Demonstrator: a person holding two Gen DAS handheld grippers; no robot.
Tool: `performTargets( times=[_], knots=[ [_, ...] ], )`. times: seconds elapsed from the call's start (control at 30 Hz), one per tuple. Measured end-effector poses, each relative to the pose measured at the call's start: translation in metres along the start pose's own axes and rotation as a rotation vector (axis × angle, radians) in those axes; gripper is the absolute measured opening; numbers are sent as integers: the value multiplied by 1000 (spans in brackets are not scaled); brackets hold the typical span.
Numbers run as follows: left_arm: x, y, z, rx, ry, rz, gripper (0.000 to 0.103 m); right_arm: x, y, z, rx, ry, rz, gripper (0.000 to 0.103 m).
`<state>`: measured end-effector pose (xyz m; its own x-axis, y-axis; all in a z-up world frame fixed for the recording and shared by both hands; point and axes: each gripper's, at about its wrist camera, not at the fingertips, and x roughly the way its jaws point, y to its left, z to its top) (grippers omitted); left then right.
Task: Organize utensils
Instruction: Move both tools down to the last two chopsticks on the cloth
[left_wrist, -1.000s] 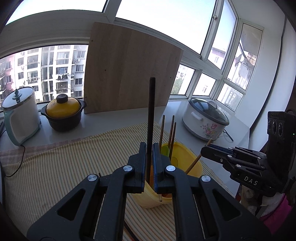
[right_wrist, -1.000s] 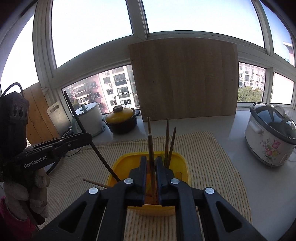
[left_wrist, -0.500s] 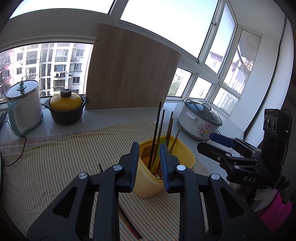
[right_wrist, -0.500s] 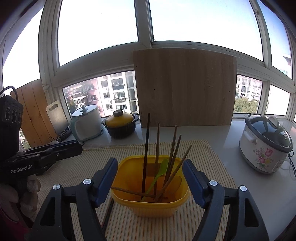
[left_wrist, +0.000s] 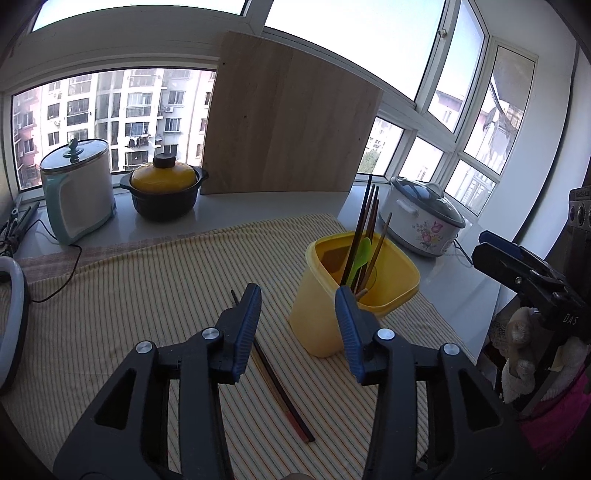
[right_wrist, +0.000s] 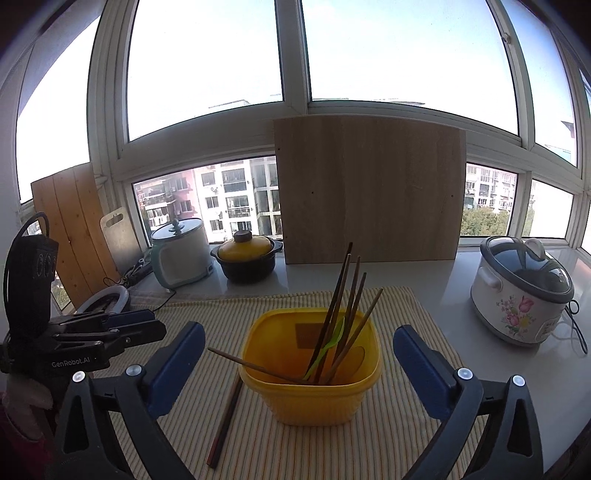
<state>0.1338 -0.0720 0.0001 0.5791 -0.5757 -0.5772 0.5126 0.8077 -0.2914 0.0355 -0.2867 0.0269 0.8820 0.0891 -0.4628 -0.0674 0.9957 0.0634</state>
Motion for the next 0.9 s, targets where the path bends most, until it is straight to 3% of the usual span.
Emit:
performTargets(
  times=[0.33, 0.6, 0.9],
  knots=[
    [30, 18, -36, -40, 151, 24, 42, -17, -6, -29, 30, 42, 21, 103],
    [79, 25, -60, -72, 272, 42, 42, 4, -10, -69, 76, 171, 46, 88],
    [128, 30, -71, -100, 340, 87, 42, 24, -14, -91, 110, 248, 47, 76]
  ],
)
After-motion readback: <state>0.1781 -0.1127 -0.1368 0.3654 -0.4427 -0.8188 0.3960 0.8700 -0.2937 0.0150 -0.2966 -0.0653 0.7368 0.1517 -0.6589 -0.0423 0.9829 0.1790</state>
